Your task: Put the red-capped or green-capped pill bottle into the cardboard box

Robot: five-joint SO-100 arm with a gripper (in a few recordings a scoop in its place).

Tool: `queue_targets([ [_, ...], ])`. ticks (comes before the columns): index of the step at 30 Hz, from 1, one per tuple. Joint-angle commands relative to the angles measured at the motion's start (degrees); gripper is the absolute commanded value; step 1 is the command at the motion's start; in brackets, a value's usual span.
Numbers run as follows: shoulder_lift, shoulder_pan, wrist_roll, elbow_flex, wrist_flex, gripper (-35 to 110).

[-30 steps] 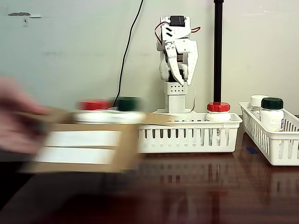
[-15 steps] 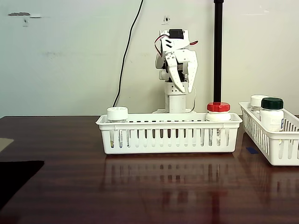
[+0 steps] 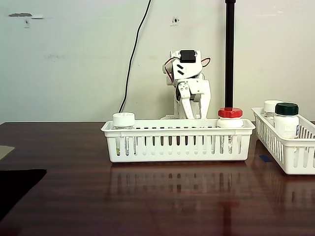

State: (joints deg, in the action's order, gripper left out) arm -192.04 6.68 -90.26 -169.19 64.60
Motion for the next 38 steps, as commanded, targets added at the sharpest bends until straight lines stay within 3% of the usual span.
queue_targets([
  [1, -4.7, 4.6, 9.5, -0.4, 1.0, 4],
  [7, -4.7, 4.0, 27.7, -0.4, 1.0, 3],
  [13, -4.7, 3.8, 36.2, -0.4, 1.0, 3],
  [38, -4.7, 3.8, 44.4, -0.4, 1.0, 3],
])
